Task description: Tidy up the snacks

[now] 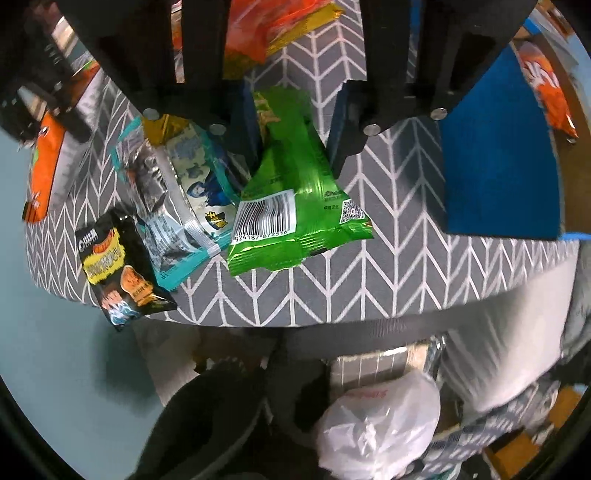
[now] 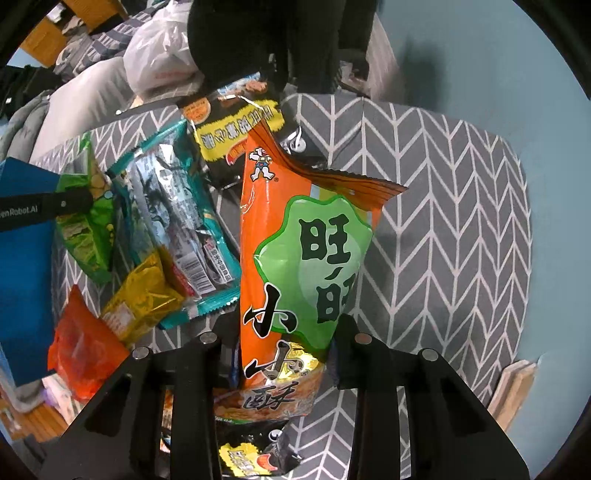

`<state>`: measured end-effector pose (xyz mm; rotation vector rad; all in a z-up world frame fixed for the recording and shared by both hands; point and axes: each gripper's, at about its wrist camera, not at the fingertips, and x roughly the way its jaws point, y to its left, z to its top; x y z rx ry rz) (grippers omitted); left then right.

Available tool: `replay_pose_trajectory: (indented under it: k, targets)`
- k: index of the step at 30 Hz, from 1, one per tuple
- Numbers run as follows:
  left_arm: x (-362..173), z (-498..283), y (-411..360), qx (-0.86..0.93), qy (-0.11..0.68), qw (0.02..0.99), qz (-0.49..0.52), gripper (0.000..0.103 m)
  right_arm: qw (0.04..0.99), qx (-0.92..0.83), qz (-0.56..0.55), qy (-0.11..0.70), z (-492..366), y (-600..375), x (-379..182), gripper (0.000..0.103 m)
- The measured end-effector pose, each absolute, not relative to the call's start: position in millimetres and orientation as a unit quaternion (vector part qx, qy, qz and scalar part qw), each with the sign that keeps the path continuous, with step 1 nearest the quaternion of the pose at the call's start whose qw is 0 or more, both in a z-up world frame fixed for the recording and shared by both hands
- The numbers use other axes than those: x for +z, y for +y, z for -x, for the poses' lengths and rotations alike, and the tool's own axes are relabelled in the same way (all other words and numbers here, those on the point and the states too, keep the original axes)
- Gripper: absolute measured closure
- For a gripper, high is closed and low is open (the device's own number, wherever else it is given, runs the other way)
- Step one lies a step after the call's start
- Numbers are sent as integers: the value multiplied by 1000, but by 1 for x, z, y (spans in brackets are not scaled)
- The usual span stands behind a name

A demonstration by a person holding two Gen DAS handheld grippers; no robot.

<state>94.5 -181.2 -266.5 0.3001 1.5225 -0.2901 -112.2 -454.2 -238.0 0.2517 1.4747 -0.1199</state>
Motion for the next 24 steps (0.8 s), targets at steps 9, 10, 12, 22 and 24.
replay_pose_trajectory:
  k: [9,10,12,22,24]
  targets:
    - [-234,-81,-178,-155,642,729,-180,73,752,-33,-84,653,108,-440,-206,71]
    - [-231,-79,-177,-157,638,732,-183,73,753,-30,-80,652,108,-438,-204,71]
    - [-223,-77,-175,-162,630,736,-187,73,757,-24,-72,648,108,-436,-196,71]
    - [-185,-65,-153,-176,601,757,-186,73,778,11,-38,627,98,-404,-158,71]
    - [-178,-62,-149,-176,596,761,-185,73,780,18,-30,624,95,-398,-152,71]
